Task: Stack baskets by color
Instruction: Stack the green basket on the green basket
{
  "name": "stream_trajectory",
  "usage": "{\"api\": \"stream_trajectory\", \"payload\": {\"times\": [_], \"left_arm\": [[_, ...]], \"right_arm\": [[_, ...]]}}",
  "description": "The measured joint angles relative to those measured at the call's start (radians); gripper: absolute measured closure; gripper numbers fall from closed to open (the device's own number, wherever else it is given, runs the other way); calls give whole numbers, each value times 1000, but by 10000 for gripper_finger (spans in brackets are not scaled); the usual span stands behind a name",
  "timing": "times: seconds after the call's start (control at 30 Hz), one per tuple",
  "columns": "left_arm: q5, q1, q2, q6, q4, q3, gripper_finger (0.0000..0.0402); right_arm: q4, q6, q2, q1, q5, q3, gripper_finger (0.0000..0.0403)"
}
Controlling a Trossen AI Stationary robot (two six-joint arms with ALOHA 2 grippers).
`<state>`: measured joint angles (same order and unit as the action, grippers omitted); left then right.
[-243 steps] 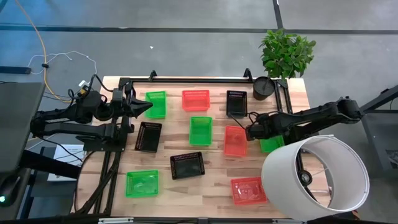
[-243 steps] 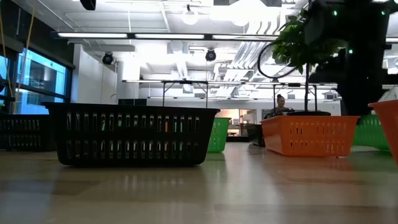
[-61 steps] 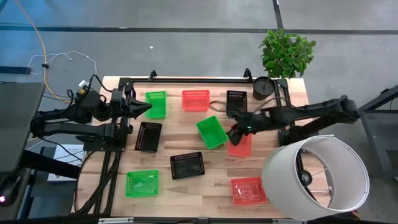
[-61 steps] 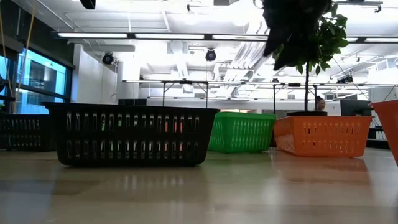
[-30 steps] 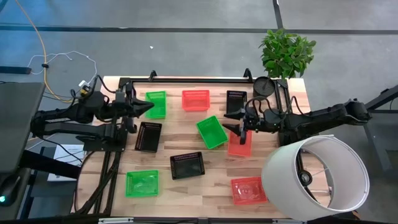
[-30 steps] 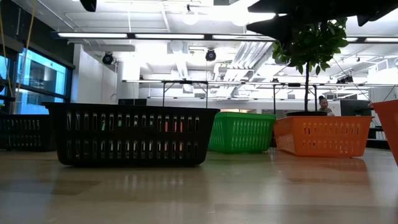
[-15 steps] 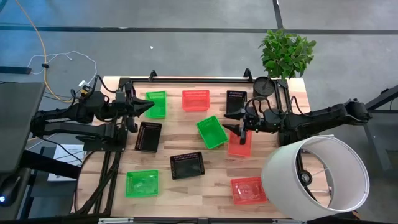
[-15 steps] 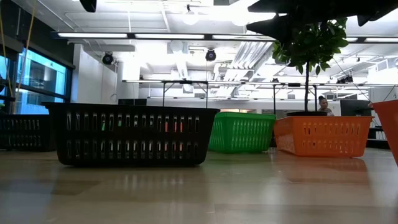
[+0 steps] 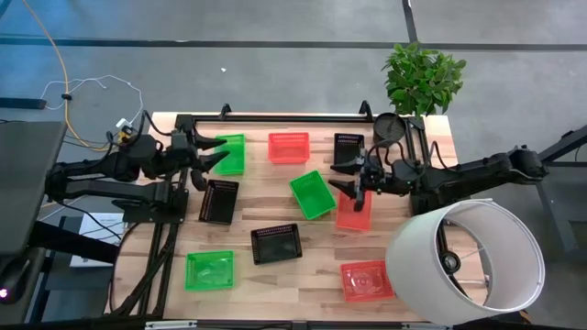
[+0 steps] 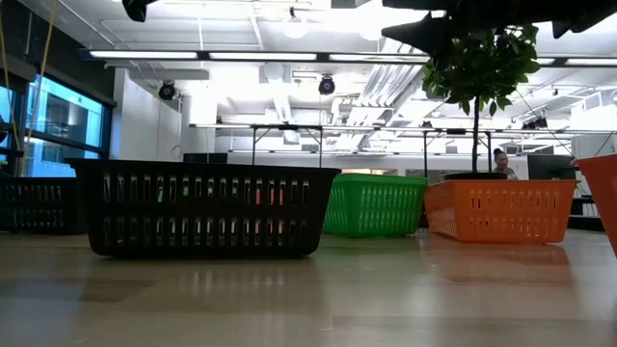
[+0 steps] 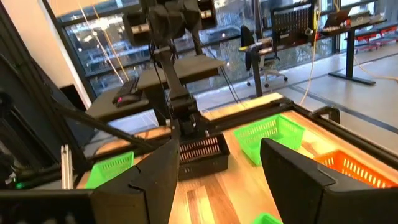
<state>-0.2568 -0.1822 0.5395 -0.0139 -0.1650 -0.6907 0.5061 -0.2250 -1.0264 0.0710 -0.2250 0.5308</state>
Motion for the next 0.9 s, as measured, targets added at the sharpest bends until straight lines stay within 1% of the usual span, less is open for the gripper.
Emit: {"api": "stream_trajectory", "payload": {"times": [0.1,0.27,0.33,0.4,0.5,0.6,0.73,0.8,0.9], "left_arm": [[-22,0,9,0,0,0,222],[-24,0,51,-21,-13,-4,177],[-36,-1,84,-40,-74,-25,164],[-87,-1,123,-58,-169,-58,155],[-160,-18,189,-124,-330,-111,149],[-165,-70,255,-201,-458,-136,149],[-120,-159,346,-335,-565,-136,149],[-102,-210,399,-389,-593,-136,149],[-72,-291,486,-439,-589,-136,149]], "right_arm": [[32,9,0,0,-19,0,190],[48,21,0,0,-36,0,190],[48,16,0,0,-41,0,190],[48,16,0,0,-47,0,190],[47,16,0,0,-56,0,190],[46,16,0,0,-56,0,190],[45,16,0,0,-56,0,190],[45,17,0,0,-56,0,190],[44,17,0,0,-56,0,190]]}}
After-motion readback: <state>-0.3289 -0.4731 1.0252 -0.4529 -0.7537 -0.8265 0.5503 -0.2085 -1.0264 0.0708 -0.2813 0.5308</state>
